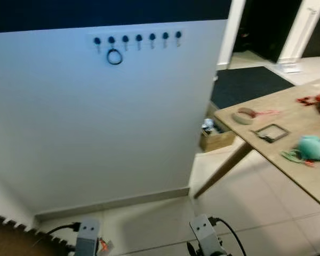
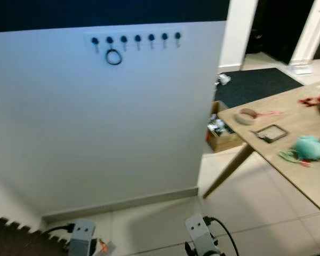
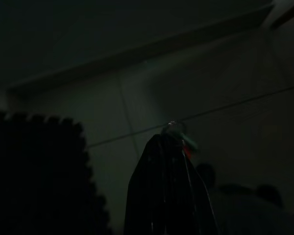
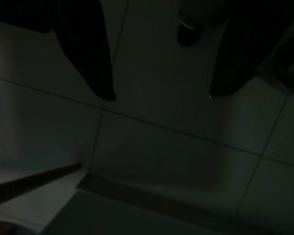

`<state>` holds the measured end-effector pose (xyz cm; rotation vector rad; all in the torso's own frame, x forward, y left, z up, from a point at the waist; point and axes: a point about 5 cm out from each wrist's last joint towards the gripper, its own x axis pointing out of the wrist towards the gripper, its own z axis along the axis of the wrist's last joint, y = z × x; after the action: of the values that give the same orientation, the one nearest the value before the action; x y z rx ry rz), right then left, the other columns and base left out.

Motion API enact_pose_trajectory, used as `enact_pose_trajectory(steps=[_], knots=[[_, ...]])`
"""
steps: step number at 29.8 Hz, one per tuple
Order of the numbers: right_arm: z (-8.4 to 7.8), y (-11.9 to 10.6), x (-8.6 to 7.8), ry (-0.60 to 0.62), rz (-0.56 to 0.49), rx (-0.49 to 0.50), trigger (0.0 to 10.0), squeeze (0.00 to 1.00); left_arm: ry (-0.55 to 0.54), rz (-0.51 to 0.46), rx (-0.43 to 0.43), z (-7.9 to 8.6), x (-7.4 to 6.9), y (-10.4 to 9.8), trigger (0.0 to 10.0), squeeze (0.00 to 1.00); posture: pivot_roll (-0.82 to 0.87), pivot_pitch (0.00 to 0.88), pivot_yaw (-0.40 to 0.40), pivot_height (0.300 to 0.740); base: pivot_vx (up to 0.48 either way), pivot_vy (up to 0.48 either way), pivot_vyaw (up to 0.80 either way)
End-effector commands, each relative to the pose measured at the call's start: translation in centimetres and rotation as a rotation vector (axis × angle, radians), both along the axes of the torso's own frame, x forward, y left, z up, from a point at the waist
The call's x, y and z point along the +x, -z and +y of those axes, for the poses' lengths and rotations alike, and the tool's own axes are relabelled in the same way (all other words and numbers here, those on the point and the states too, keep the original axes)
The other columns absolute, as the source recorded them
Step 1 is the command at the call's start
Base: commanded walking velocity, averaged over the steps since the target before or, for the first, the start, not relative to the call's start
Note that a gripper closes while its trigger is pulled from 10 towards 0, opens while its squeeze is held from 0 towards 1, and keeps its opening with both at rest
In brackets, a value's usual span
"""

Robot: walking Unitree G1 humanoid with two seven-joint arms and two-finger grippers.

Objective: Hang keys on a hook

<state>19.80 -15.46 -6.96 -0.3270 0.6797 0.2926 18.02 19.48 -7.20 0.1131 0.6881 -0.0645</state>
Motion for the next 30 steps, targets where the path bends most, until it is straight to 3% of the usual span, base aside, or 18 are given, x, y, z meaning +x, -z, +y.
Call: enact_pose_trajectory(steps=[1,5,22,24,30], knots=[[0.1,0.1,-0.1,-0.003,0.008,-0.003,10.0,0.0,0.01,-0.004,0.025,0.6,0.2,-0.2,10.0,0.0,0.06,0.046,0.015,0.74,0.0,0.0,0.8],[0.1,0.1,-0.1,-0.002,0.009,-0.004,10.0,0.0,0.057,-0.029,0.045,0.4,0.6,-0.5,10.0,0.0,0.05,0.046,0.014,0.74,0.0,0.0,0.8],[-0.1,0.0,0.0,0.002,0.003,-0.01,10.0,0.0,0.08,-0.071,0.037,-0.4,1.5,-1.1,10.0,0.0,0.05,0.046,0.013,0.74,0.0,0.0,0.8],[-0.5,0.0,0.1,0.059,0.006,0.002,10.0,0.0,0.079,-0.069,0.036,-0.4,1.5,-1.1,10.0,0.0,0.05,0.046,0.012,0.74,0.0,0.0,0.0],[-0.5,0.0,0.2,0.052,0.008,0.0,10.0,0.0,0.069,-0.071,0.026,-0.4,1.4,-1.1,10.0,0.0,0.05,0.048,0.01,0.74,0.0,0.0,0.0]])
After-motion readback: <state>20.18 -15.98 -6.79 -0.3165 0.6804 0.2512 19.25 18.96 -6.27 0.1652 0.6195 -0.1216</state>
